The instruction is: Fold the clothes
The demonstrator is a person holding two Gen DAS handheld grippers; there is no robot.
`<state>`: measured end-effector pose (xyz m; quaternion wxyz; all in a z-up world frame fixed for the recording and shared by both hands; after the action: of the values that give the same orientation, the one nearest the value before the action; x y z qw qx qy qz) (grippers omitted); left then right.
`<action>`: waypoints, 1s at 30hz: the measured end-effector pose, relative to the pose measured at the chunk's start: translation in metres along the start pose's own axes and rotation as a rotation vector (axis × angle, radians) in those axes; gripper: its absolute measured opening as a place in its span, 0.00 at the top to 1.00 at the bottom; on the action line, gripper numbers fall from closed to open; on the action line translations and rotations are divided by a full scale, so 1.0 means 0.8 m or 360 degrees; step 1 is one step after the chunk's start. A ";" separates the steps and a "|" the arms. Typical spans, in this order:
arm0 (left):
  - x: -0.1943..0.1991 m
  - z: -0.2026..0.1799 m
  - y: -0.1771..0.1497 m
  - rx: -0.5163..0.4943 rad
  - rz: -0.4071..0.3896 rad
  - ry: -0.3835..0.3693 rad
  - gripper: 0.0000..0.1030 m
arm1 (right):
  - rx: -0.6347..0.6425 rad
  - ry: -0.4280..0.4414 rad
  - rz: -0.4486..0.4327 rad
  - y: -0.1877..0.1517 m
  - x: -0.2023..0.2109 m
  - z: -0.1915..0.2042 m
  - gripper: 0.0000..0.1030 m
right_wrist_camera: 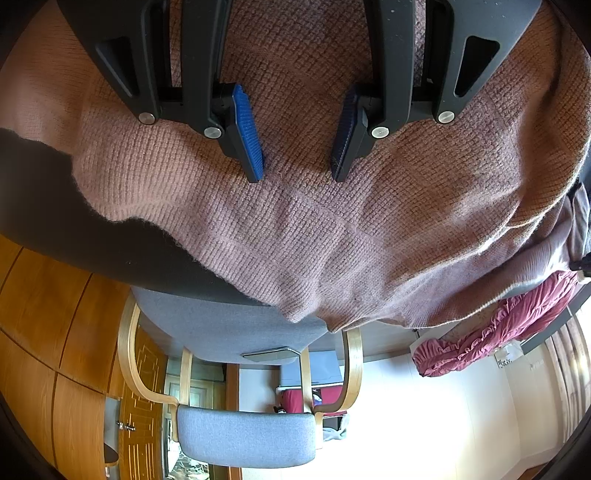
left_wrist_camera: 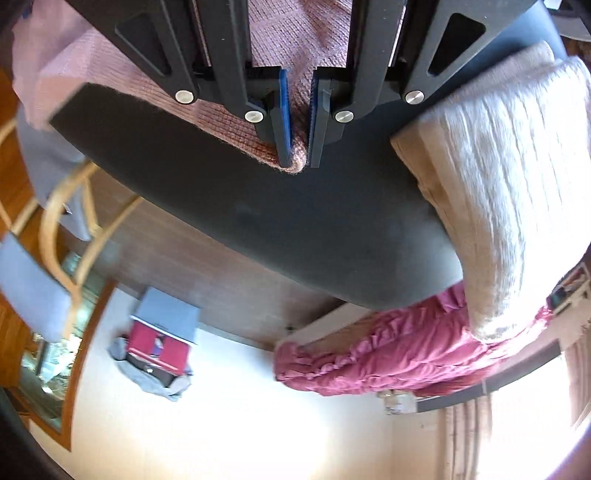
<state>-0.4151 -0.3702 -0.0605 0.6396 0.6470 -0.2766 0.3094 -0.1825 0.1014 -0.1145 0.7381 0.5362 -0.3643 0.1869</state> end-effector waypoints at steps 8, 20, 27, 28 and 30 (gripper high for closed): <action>-0.048 0.007 0.025 -0.0023 0.0018 0.0204 0.93 | 0.0000 -0.0001 0.0000 0.000 0.000 0.001 0.59; -0.081 0.010 -0.009 -0.0101 0.0123 0.0330 0.89 | -0.0002 0.0006 0.0002 0.001 0.000 -0.001 0.59; 0.001 0.002 0.015 0.0054 -0.0143 0.0091 0.83 | 0.0005 0.0011 0.0003 0.001 -0.001 0.000 0.56; 0.014 -0.008 0.012 0.0041 -0.0165 0.0038 0.83 | 0.0005 0.0012 0.0003 0.001 -0.001 0.000 0.56; 0.038 -0.027 0.005 0.0010 -0.0206 -0.0069 0.82 | 0.0009 0.0010 0.0001 0.002 0.000 -0.002 0.55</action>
<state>-0.3989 -0.3475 -0.0350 0.6502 0.6721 -0.2469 0.2541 -0.1829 0.1034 -0.1139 0.7377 0.5377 -0.3615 0.1899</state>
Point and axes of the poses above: each gripper's, at about its wrist camera, not at the fingertips, and x roughly against the way its jaws point, z to its left, y to its top, the point moved 9 cm from there along -x, roughly the way its jaws point, and after that the axes turned 7 degrees about -x, right-handed, at the moved point
